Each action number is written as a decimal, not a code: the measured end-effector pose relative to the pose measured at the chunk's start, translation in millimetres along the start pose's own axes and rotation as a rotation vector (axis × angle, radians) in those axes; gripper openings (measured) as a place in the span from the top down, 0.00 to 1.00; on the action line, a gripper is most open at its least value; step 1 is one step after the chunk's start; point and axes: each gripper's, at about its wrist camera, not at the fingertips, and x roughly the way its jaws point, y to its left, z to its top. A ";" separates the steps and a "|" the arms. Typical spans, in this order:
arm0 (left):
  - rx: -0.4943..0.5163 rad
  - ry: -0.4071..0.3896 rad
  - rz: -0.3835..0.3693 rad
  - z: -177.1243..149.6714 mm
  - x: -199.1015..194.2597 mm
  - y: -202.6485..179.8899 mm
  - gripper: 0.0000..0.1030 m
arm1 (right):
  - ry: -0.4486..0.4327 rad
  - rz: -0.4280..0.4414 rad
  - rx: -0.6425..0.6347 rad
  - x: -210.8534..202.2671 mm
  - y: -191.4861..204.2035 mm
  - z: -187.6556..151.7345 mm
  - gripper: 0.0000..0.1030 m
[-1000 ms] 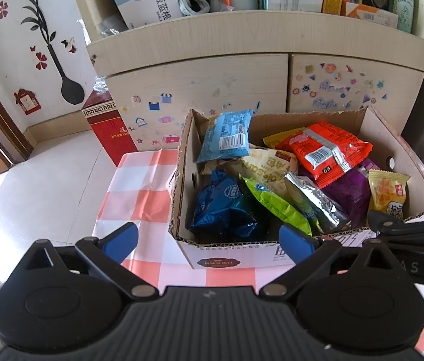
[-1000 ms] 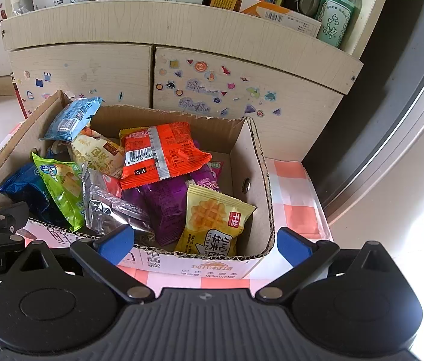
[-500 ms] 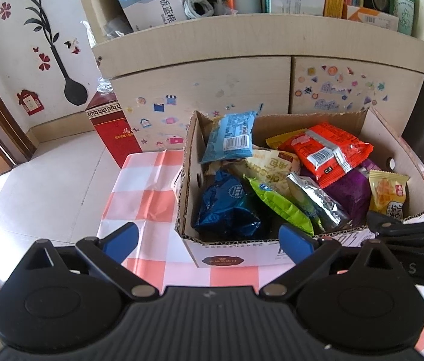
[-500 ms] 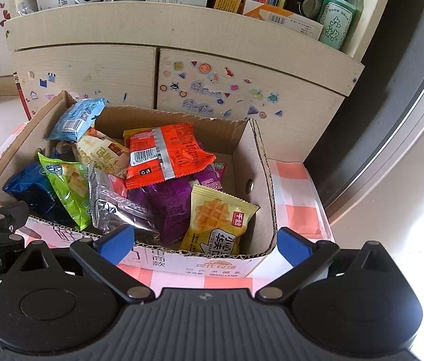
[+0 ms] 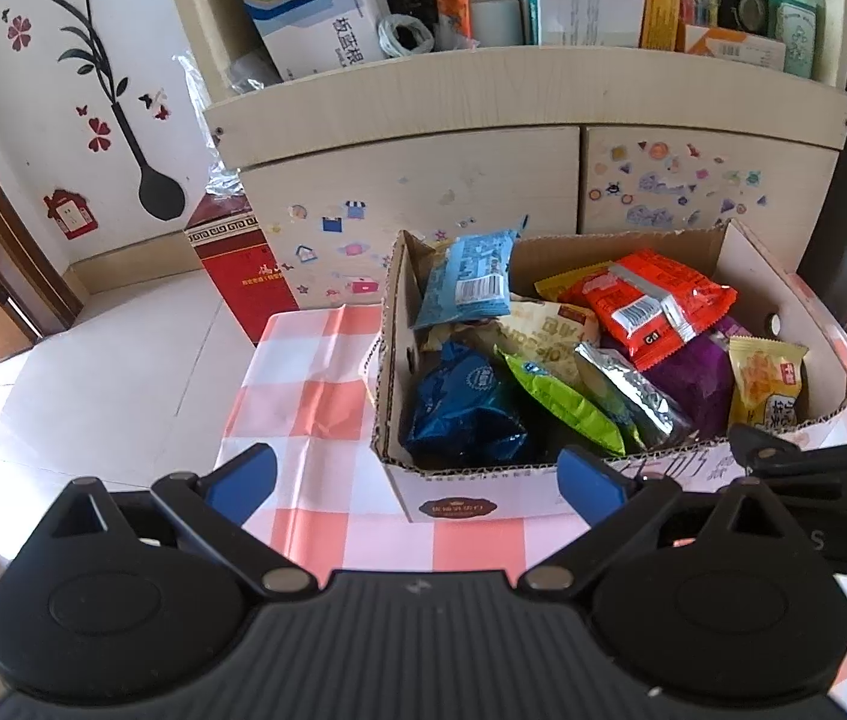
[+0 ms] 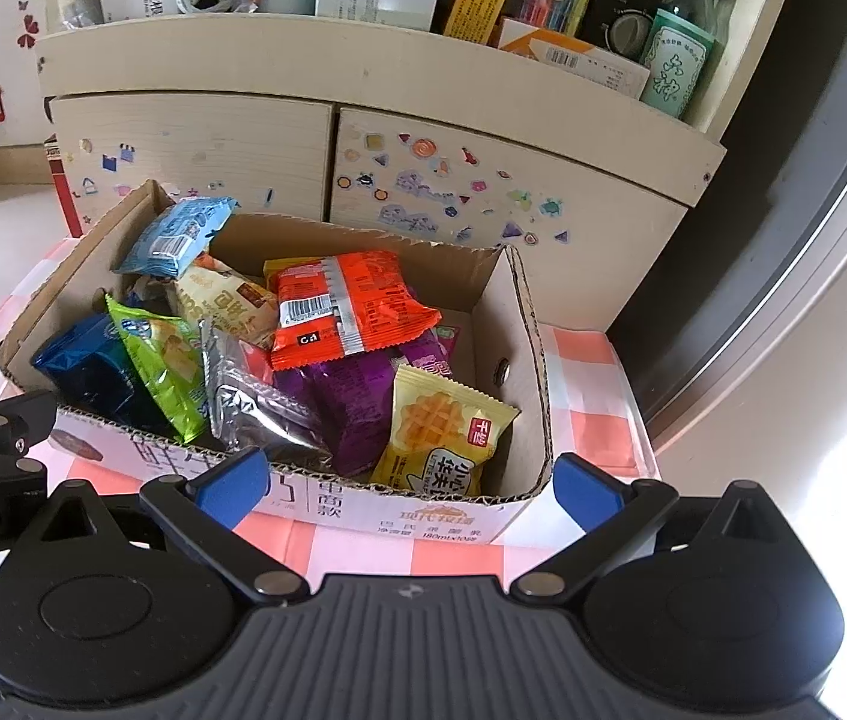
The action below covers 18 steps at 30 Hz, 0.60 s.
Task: Organize snacks
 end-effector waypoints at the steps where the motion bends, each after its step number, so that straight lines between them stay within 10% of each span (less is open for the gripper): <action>1: 0.002 -0.002 0.003 -0.9 -1.7 0.2 0.04 | 0.000 -0.001 -0.005 -1.6 0.7 -0.6 0.00; 18: 0.031 -0.031 0.034 -31.8 -34.9 2.8 0.02 | -0.011 0.024 -0.115 -27.7 13.6 -25.7 0.00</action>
